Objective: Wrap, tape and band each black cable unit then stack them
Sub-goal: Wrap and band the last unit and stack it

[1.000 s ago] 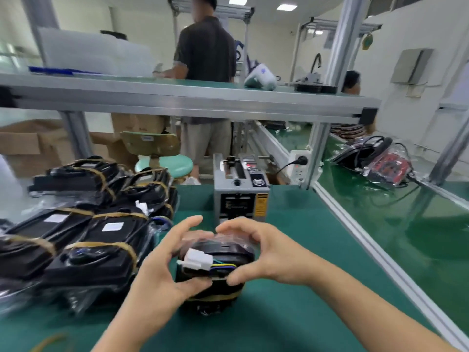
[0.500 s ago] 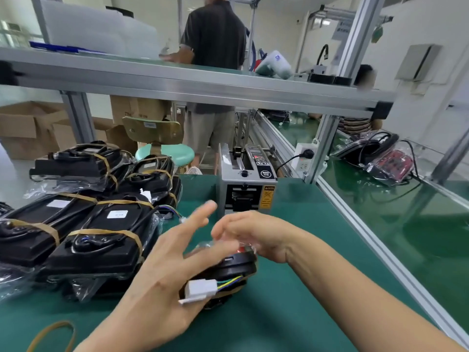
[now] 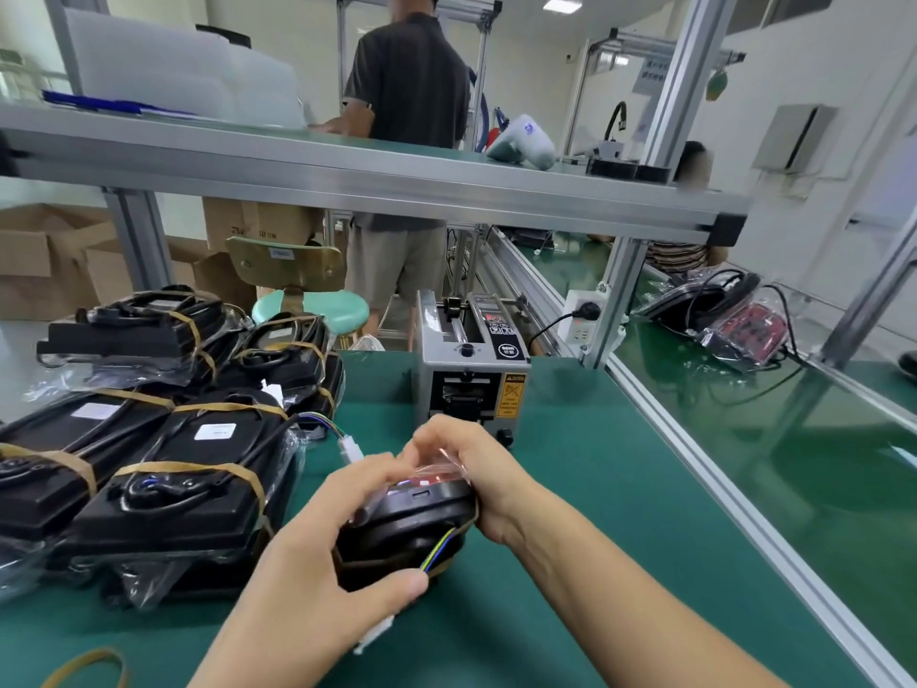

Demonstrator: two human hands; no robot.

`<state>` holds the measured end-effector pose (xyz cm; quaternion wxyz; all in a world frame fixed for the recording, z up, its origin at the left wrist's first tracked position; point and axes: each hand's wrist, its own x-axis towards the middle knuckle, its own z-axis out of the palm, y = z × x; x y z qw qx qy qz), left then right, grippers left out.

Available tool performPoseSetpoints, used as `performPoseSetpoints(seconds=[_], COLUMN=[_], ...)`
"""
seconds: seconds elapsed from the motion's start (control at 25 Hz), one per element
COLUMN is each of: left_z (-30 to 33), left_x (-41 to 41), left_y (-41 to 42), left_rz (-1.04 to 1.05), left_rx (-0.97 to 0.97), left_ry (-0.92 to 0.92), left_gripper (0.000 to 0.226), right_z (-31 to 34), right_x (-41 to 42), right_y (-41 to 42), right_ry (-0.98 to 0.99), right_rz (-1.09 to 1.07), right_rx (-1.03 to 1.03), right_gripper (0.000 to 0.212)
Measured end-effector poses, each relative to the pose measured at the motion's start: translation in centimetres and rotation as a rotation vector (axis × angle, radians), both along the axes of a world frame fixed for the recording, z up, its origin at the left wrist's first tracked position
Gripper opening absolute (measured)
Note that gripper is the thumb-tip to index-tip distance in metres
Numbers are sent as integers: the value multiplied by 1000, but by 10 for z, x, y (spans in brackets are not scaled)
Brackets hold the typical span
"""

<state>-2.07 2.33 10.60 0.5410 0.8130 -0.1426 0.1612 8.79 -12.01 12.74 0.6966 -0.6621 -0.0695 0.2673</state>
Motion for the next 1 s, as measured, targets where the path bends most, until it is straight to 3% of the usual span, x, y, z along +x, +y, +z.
performPoseSetpoints(seconds=[0.24,0.52,0.8,0.88,1.0], left_z=[-15,-15,-18,-21,-24], left_x=[0,5,3,3,2], left_y=[3,-6,-11,-11,-16], left_rz=[323,483,517,529,570], left_rx=[-12,143,134,129,114], left_ry=[-192,-261,-259,-222,-211], left_gripper=[64,56,56,58,60], right_z=[-30,-51,-36,-18,5], right_x=[54,105,110,85,17], right_y=[-16,2,9,6,-5], right_ry=[-158,-79,125,140,-103], right_rz=[-747,-969,-1056,-933,-484], right_rx=[-177,-176,-72,2,56], right_gripper=[17,20,32,24,10])
